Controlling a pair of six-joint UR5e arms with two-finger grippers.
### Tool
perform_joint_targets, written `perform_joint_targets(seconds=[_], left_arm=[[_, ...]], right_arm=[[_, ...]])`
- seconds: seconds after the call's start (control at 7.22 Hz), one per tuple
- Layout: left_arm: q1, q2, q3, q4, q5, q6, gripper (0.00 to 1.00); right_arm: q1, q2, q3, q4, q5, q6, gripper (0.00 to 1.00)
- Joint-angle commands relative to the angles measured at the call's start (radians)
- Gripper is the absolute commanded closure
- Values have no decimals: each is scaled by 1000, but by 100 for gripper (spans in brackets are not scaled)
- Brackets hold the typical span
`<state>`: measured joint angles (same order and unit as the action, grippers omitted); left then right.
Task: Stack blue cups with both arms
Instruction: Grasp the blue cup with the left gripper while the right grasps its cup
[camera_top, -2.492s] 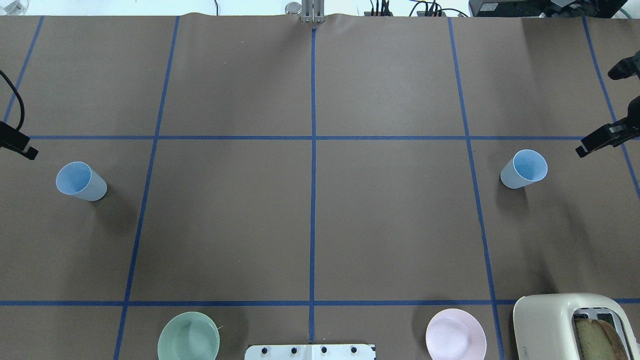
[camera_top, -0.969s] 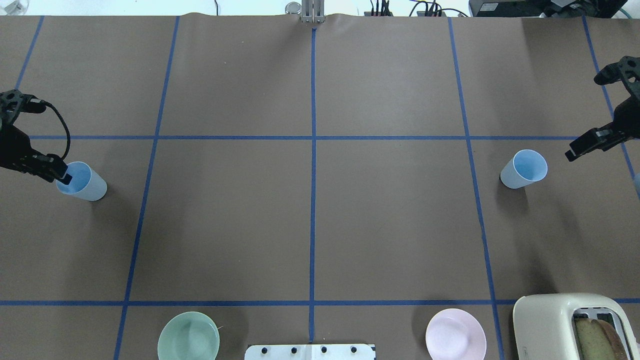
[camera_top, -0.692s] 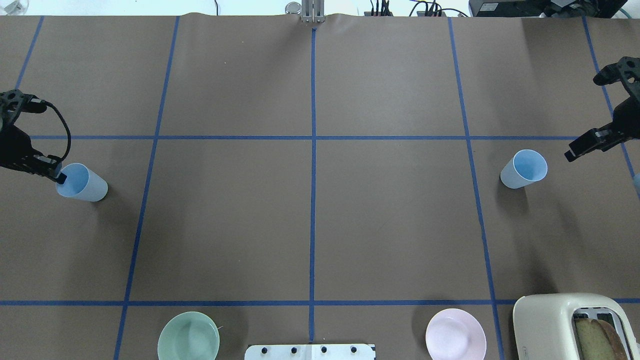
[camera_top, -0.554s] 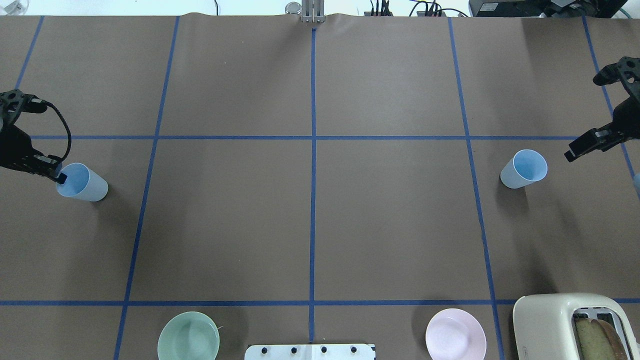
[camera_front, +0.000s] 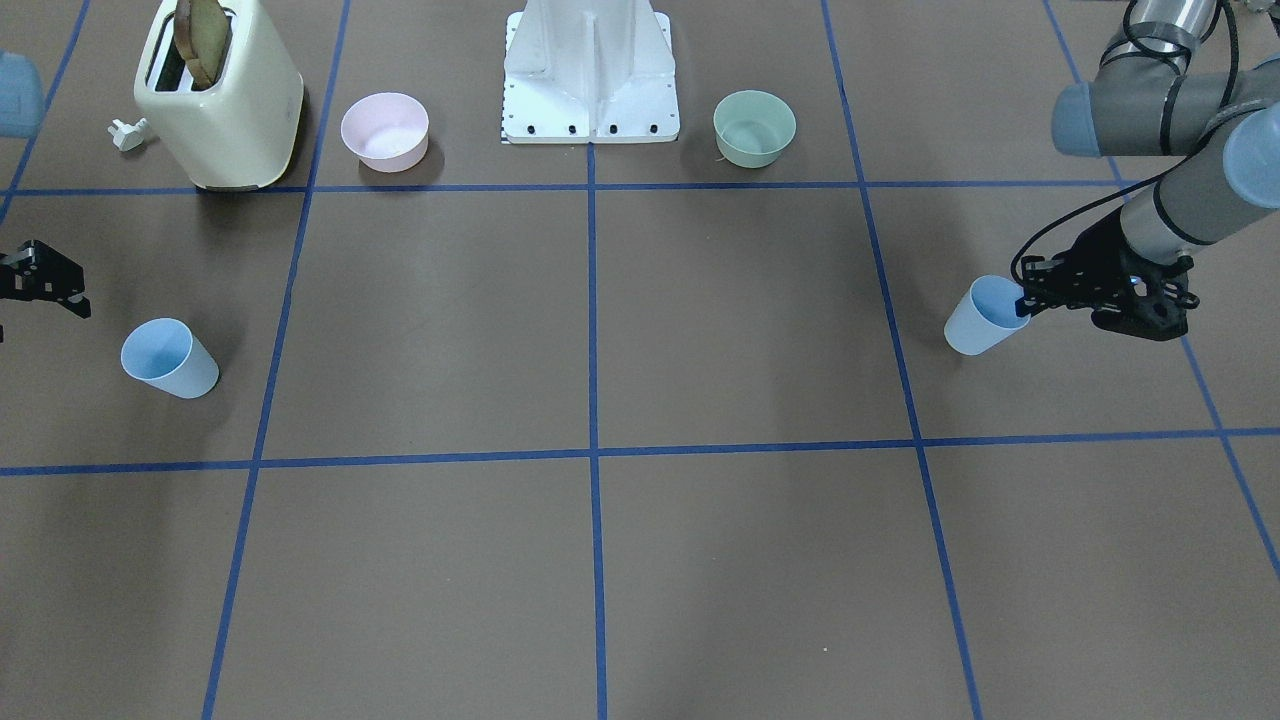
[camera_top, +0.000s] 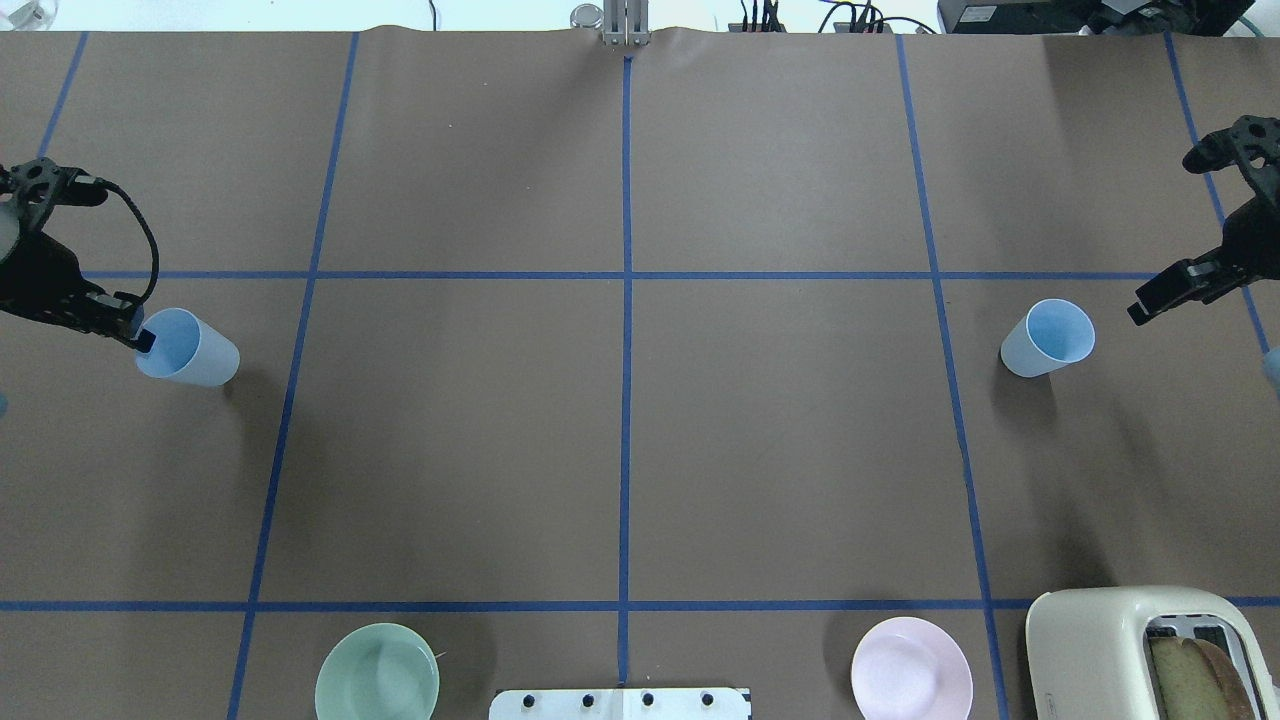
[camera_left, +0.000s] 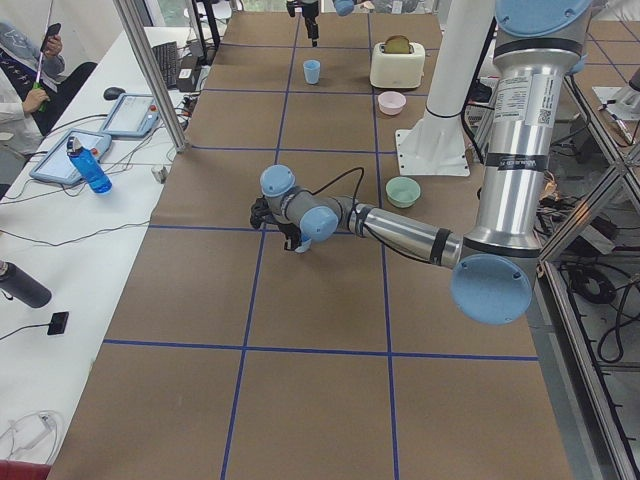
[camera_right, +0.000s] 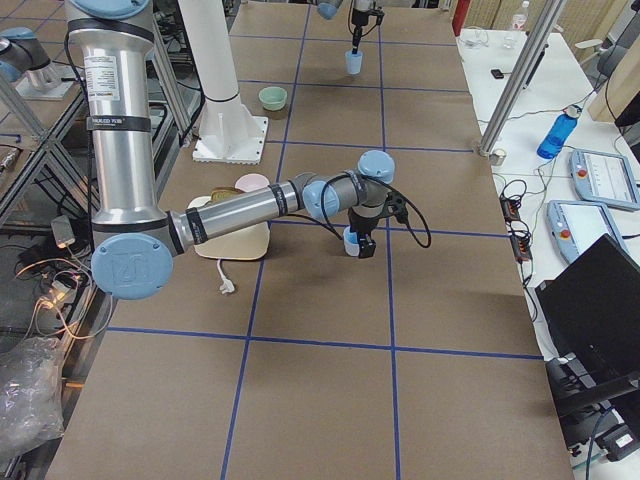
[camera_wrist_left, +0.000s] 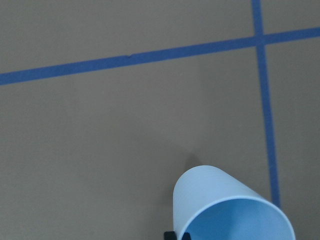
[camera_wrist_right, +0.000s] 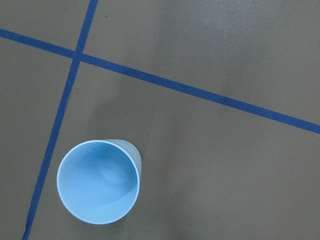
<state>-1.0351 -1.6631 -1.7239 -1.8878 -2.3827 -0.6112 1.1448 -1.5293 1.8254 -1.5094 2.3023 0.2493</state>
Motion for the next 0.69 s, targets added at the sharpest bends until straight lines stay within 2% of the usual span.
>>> perform_joint_targets(seconds=[0.0,0.28,0.42,0.55], left_arm=[[1,-61,-13,15,0,-99,100],[3,-191,-13,180,2,-125,100],[21,-245,-10,240,4,-140,100],[39,-279,-8,246,5,-194,100]], right_arm=[[-26,6,0,0,-23,39,10],[-42,11,-11,0,-37,39,13],[-48,14,-43,44,-38,41,13],[-53,17,-89,116,-37,42,13]])
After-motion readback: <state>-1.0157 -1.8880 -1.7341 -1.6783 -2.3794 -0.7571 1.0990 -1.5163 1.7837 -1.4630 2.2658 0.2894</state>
